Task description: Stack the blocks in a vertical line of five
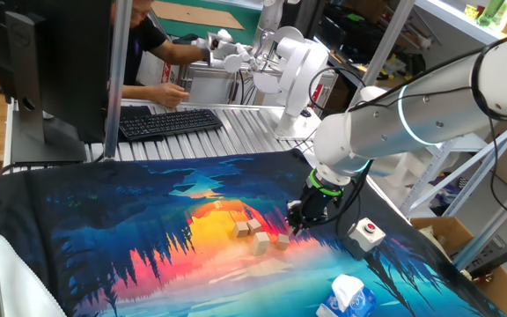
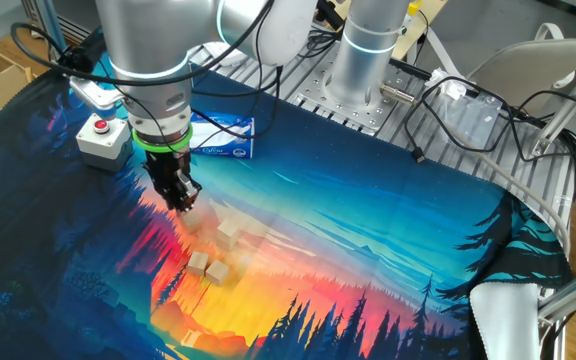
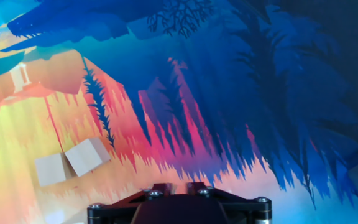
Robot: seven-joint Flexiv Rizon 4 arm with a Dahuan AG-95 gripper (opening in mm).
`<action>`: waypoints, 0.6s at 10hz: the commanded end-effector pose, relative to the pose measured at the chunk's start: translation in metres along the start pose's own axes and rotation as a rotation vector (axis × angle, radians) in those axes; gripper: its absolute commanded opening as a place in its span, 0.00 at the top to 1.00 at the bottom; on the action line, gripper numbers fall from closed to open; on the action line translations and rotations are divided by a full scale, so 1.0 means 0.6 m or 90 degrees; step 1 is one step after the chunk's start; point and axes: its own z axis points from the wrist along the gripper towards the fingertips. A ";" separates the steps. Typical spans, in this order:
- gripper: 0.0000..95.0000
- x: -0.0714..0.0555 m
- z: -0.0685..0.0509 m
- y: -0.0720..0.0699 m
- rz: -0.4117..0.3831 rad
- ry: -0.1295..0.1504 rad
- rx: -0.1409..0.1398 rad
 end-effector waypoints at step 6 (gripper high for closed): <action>1.00 -0.002 -0.002 0.000 0.003 -0.004 0.006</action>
